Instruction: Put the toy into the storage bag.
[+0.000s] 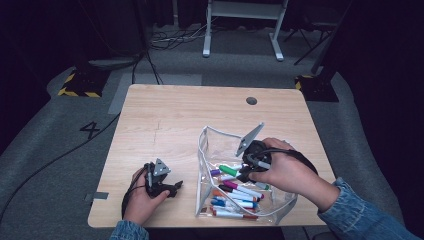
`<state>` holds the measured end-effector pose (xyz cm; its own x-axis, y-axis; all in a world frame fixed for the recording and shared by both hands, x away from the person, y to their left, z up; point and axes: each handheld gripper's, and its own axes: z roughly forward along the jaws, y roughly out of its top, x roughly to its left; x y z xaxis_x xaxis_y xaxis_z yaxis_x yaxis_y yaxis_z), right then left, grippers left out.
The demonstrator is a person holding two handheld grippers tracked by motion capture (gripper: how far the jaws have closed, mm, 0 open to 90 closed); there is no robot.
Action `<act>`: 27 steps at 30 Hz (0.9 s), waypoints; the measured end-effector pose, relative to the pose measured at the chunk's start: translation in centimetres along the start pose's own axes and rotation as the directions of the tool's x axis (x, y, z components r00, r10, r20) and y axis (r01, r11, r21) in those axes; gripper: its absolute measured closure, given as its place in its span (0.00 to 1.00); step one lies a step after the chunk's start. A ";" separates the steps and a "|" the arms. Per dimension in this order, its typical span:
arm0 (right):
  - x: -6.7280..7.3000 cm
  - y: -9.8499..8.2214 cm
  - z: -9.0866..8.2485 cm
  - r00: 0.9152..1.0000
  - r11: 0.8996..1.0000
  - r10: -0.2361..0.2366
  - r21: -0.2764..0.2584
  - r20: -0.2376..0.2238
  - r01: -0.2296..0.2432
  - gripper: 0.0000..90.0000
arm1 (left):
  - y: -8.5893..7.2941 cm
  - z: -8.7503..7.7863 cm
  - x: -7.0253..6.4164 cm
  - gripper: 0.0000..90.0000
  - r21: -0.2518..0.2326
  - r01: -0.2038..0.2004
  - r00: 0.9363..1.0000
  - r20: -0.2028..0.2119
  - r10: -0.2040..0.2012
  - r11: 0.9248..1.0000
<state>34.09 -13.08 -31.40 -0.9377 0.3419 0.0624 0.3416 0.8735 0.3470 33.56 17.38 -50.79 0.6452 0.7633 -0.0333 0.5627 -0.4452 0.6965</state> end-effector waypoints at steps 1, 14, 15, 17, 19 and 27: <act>0.0 0.1 0.6 1.000 1.000 -0.006 0.013 -0.004 0.006 0.86 | 0.0 0.0 0.0 0.19 0.000 -0.001 1.000 0.000 0.001 1.000; 0.6 -0.1 5.5 0.997 0.992 -0.045 0.114 -0.060 0.052 0.86 | 0.0 0.0 0.0 0.19 -0.001 -0.002 1.000 -0.003 0.002 1.000; 0.6 -0.1 5.8 0.997 0.991 -0.044 0.123 -0.062 0.051 0.86 | 0.0 0.0 0.0 0.19 -0.002 -0.002 1.000 -0.003 0.002 1.000; 0.6 -0.3 6.3 0.997 0.989 -0.046 0.138 -0.058 0.054 0.86 | 0.0 0.0 0.0 0.19 -0.001 -0.001 1.000 -0.002 0.001 1.000; 0.6 -0.5 6.8 0.997 0.987 -0.048 0.151 -0.062 0.057 0.86 | 0.0 0.0 0.0 0.19 0.000 -0.002 1.000 -0.003 0.002 1.000; 0.7 -0.7 7.8 0.995 0.976 -0.077 0.200 -0.061 0.087 0.86 | 0.0 0.0 0.0 0.19 0.000 -0.002 1.000 -0.003 0.002 1.000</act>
<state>33.71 -10.77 -38.93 -0.9632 0.2522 0.0926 0.2642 0.9517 0.1565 33.61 17.36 -50.80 0.6447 0.7639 -0.0299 0.5615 -0.4466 0.6966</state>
